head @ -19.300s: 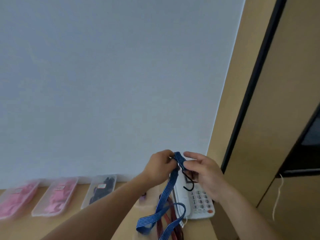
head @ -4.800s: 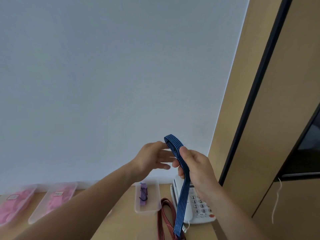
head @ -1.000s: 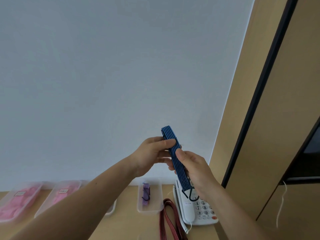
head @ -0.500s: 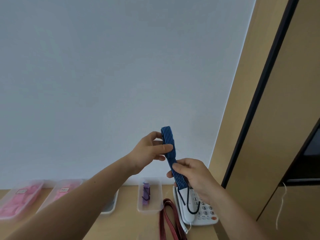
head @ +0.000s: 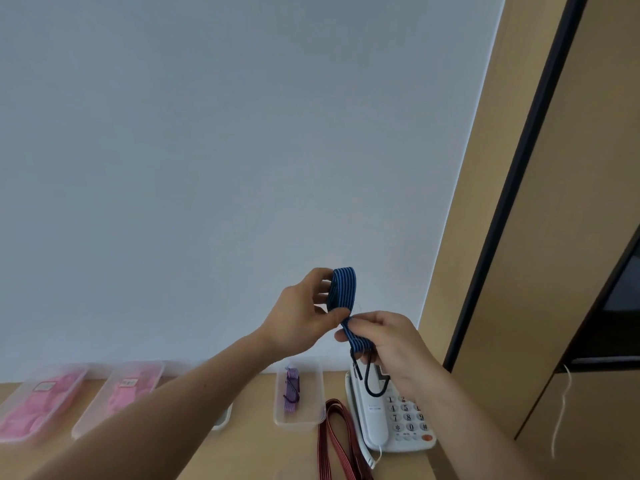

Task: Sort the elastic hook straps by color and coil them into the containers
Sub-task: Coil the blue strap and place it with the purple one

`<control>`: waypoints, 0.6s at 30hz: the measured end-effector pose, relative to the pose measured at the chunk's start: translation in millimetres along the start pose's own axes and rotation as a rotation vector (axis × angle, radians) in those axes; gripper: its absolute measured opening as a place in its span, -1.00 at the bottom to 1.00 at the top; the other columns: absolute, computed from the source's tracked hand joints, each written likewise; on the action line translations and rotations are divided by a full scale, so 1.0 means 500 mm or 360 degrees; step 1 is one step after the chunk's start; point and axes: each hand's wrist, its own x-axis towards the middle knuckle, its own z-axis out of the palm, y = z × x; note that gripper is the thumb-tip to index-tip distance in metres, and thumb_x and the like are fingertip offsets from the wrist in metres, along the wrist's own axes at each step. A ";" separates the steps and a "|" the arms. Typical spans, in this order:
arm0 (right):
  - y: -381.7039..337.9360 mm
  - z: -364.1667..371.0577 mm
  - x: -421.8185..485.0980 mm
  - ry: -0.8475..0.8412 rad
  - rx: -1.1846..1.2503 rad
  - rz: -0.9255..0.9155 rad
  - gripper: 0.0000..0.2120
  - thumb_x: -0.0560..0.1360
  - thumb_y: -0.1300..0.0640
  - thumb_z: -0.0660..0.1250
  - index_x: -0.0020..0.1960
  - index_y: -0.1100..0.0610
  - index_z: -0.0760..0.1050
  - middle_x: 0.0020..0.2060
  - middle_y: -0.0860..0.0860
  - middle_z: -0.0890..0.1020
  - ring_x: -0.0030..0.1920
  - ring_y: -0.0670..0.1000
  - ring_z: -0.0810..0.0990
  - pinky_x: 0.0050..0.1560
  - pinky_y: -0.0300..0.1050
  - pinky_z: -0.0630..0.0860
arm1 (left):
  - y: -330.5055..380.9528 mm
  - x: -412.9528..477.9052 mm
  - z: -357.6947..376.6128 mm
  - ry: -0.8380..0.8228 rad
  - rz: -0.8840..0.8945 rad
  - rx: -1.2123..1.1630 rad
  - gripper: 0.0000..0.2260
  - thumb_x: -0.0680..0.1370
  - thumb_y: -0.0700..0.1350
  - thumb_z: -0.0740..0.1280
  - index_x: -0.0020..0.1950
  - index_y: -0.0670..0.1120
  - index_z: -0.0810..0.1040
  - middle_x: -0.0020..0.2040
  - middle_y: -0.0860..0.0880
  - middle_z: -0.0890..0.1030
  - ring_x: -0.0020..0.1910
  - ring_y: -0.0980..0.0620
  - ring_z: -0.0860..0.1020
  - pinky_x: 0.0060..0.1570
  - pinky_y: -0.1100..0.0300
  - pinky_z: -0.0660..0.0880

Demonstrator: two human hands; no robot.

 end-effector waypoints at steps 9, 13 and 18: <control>0.001 -0.001 0.007 -0.0122 0.0302 0.0018 -0.75 0.57 0.17 0.15 0.03 0.22 0.59 -0.16 0.25 0.69 -0.32 0.05 0.55 -0.28 -0.12 0.49 | -0.009 -0.005 0.012 0.0003 0.0404 0.0831 -0.65 0.59 -0.05 0.33 0.37 0.00 0.38 0.11 0.04 0.62 -0.14 -0.01 0.54 -0.12 0.15 0.49; 0.011 -0.002 0.003 -0.0292 0.0458 0.0101 -0.58 0.64 -0.12 0.08 0.10 0.13 0.58 -0.11 0.29 0.67 -0.29 0.10 0.57 -0.25 -0.08 0.43 | -0.014 -0.005 0.013 -0.0100 0.0750 0.1023 -0.63 0.51 -0.28 0.37 0.30 -0.14 0.44 0.12 -0.09 0.63 -0.11 -0.10 0.59 -0.21 0.08 0.58; 0.007 -0.006 0.015 -0.0155 0.0431 0.0072 -0.58 0.62 -0.14 0.18 0.10 0.17 0.63 -0.04 0.30 0.69 -0.31 0.06 0.58 -0.24 -0.08 0.43 | -0.034 -0.004 0.016 -0.0139 0.0840 0.1055 -0.48 0.47 -0.45 0.28 0.42 -0.21 0.42 0.43 -0.16 0.46 0.41 -0.14 0.45 0.22 0.04 0.53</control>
